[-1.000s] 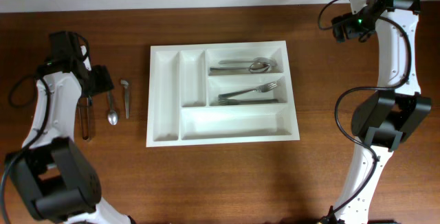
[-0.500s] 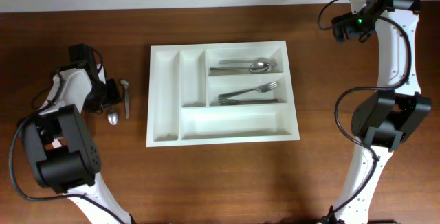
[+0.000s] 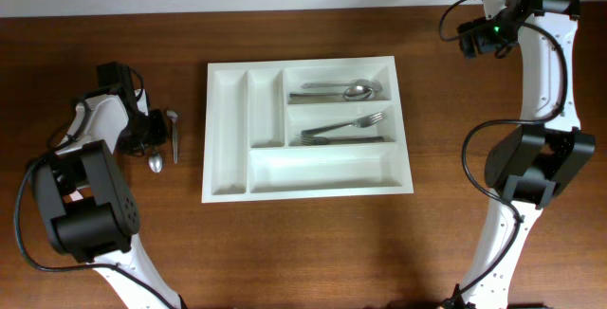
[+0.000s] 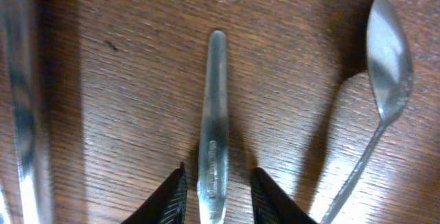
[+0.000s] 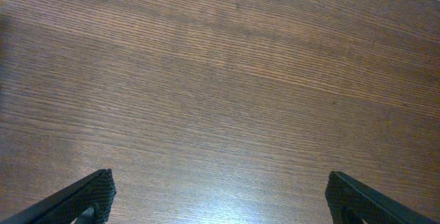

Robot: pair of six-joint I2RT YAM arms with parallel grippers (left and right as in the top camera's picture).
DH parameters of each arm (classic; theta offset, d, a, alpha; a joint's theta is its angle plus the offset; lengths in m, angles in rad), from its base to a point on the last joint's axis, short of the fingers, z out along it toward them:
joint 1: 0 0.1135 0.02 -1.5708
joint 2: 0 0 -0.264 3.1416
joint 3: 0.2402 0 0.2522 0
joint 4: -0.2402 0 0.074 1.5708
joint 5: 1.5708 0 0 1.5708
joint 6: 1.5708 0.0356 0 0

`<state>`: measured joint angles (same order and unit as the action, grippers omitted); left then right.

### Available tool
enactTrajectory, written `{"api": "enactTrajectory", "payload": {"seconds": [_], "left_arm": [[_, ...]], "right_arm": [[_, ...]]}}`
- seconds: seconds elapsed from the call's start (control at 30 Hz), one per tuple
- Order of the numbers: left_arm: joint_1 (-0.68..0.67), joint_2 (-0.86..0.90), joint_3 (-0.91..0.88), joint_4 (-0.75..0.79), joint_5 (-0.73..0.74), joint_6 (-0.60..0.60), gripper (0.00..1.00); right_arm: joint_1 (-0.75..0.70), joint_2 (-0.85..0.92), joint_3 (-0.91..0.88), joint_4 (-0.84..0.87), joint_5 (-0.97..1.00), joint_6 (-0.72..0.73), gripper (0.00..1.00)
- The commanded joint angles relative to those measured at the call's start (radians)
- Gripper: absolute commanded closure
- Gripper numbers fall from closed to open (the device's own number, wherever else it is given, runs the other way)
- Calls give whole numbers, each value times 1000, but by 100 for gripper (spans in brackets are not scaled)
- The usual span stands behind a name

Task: Pack container
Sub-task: 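Move the left gripper to the left cutlery and grasp a silver spoon, then carry the spoon into the tray's narrow middle-left compartment and release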

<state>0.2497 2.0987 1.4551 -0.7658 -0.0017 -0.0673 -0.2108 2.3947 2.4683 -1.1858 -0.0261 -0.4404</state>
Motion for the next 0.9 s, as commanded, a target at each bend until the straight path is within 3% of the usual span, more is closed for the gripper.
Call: {"api": "enactTrajectory", "payload": {"seconds": [0.0, 0.07, 0.17, 0.4, 0.57, 0.87], "left_arm": [[-1, 28, 11, -4, 25, 8, 70], [-1, 28, 11, -5, 25, 8, 72], [-1, 28, 11, -5, 25, 8, 86], [-1, 27, 13, -23, 25, 8, 98], [-1, 27, 79, -63, 24, 8, 98], [-17, 27, 386, -219, 26, 8, 98]], "right_arm": [[-6, -26, 9, 0, -2, 12, 1], [-6, -26, 9, 0, -3, 12, 1], [-6, -26, 9, 0, -3, 12, 1], [-6, -26, 9, 0, -3, 12, 1], [-6, -26, 9, 0, -2, 12, 2], [-6, -26, 9, 0, -3, 12, 1]]}}
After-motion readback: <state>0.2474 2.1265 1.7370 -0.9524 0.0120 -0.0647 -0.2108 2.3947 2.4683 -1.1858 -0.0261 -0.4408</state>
